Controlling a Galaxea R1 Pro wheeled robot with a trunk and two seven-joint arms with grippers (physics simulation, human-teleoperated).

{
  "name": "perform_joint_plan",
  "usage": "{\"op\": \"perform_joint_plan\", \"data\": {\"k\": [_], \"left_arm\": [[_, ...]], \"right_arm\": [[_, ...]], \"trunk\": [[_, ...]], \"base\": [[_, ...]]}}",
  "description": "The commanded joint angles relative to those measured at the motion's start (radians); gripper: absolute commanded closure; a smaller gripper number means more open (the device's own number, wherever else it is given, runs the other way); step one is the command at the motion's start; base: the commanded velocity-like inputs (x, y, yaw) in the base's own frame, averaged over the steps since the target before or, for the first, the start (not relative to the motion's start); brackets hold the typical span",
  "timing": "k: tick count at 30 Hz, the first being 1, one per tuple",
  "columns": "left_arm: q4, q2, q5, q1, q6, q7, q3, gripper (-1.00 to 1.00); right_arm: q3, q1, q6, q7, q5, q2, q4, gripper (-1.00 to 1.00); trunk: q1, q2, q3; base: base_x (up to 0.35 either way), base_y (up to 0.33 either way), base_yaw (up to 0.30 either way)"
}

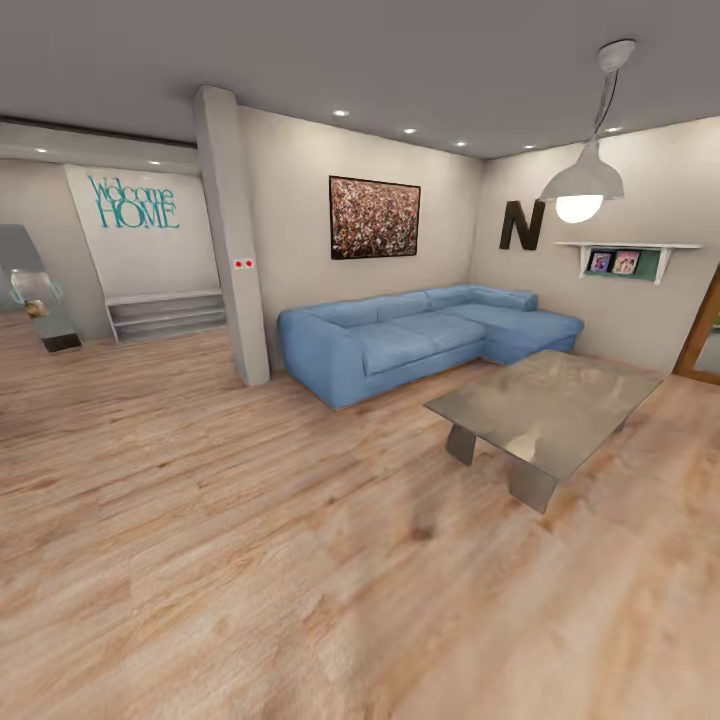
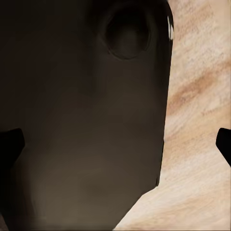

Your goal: Pick up the poster from the kitchen countertop and hang it on one of the wall nails in the kitchen.

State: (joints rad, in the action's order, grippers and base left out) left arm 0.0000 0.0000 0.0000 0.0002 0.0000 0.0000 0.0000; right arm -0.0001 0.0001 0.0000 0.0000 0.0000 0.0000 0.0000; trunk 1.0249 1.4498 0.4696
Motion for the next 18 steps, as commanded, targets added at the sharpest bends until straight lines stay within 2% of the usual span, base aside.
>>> {"op": "perform_joint_plan", "data": {"k": [1, 3, 6, 18], "left_arm": [[0.000, 0.000, 0.000, 0.000, 0.000, 0.000, 0.000, -1.00], [-0.011, -0.011, 0.002, 0.011, 0.002, -0.003, 0.001, -1.00], [-0.021, -0.025, 0.002, 0.022, 0.002, -0.003, 0.000, -1.00], [-0.021, -0.025, 0.002, 0.022, 0.002, -0.003, 0.000, -1.00]], "right_arm": [[0.000, 0.000, 0.000, 0.000, 0.000, 0.000, 0.000, -1.00], [0.003, -0.011, 0.003, 0.006, 0.005, 0.009, -0.007, -1.00], [0.003, -0.011, 0.003, 0.006, 0.006, 0.008, -0.007, -1.00], [0.003, -0.011, 0.003, 0.006, 0.006, 0.008, -0.007, -1.00]], "trunk": [[0.000, 0.000, 0.000], [0.000, 0.000, 0.000], [0.000, 0.000, 0.000], [0.000, 0.000, 0.000]], "base": [[0.000, 0.000, 0.000], [0.000, 0.000, 0.000], [0.000, 0.000, 0.000], [0.000, 0.000, 0.000]]}}
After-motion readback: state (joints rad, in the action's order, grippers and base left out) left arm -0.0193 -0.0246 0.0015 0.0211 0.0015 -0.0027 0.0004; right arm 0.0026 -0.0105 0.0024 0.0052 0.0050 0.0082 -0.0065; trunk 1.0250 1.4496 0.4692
